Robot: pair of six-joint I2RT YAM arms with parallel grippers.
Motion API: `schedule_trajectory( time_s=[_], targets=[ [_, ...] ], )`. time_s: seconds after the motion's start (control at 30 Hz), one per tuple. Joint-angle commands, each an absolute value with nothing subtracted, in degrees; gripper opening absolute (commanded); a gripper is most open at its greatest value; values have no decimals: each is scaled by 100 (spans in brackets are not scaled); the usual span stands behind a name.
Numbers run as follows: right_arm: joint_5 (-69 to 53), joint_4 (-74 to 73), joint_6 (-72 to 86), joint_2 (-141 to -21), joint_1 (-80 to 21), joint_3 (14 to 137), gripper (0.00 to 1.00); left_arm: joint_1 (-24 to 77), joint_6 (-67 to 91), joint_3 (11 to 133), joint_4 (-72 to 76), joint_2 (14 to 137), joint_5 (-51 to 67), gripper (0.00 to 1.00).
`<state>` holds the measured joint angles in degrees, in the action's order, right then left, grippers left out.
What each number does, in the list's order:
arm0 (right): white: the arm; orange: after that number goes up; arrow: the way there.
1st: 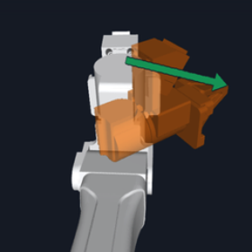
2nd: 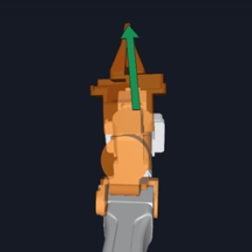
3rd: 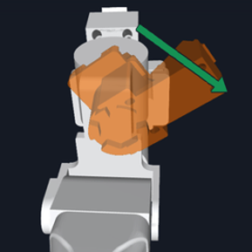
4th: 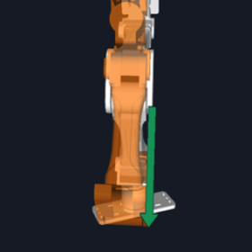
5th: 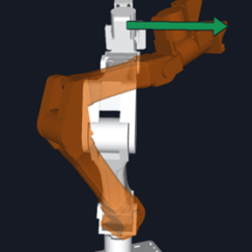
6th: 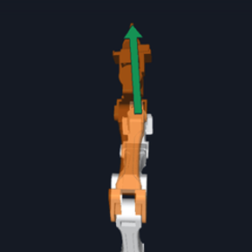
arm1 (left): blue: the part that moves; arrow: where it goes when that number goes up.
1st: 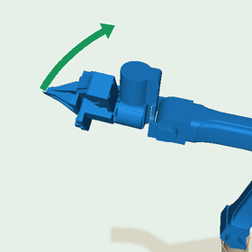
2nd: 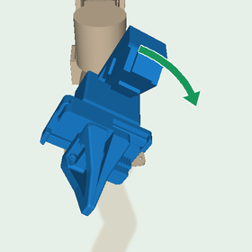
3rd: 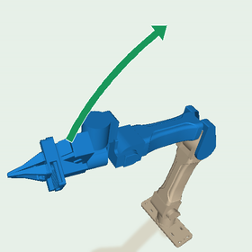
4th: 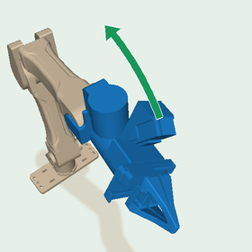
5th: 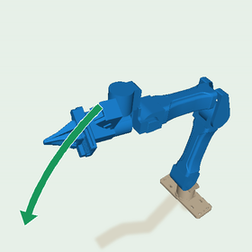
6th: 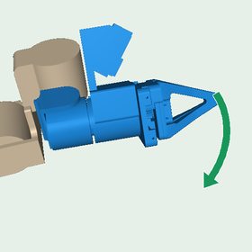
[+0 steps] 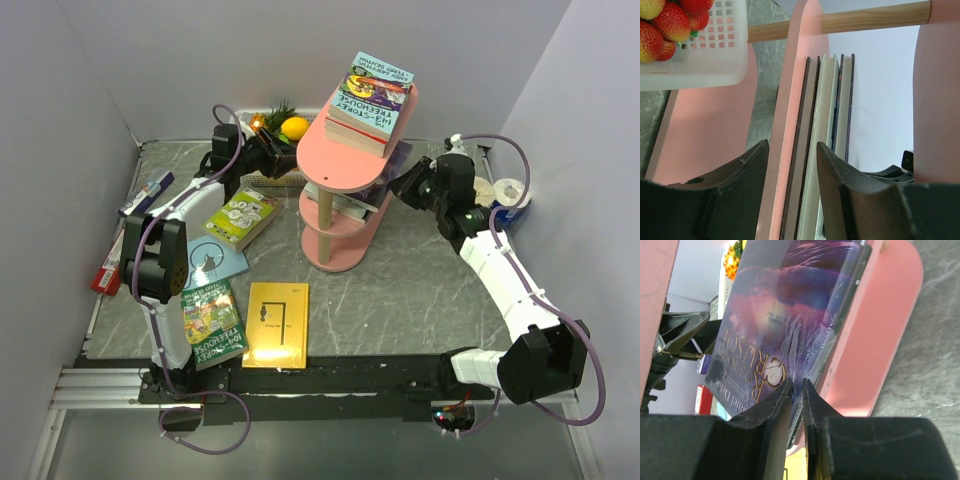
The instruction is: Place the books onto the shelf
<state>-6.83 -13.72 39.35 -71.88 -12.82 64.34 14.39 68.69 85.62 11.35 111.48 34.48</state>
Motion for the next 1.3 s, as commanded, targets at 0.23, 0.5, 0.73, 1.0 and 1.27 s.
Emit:
schedule_trajectory(
  time_s=[0.23, 0.5, 0.73, 1.0, 1.27],
  targets=[
    [-791, -1134, 3999, -7497, -1529, 6846, 21, 1512, 6970, 8789, 1406, 11180, 3612, 49],
    [-528, -1318, 3999, -7375, -1363, 6979, 30, 1512, 6935, 8877, 1319, 11206, 3621, 49],
    [-500, -1450, 4096, -7101, -467, 7136, 33, 1380, 6961, 9087, 1292, 11320, 3639, 49],
    [-765, -1810, 4008, -8067, -281, 8032, 0, 1353, 6952, 9589, 1125, 11654, 3700, 49],
    [-747, -2197, 3929, -8744, -281, 8595, 0, 1362, 6987, 9677, 1186, 11838, 3735, 49]
  ],
)
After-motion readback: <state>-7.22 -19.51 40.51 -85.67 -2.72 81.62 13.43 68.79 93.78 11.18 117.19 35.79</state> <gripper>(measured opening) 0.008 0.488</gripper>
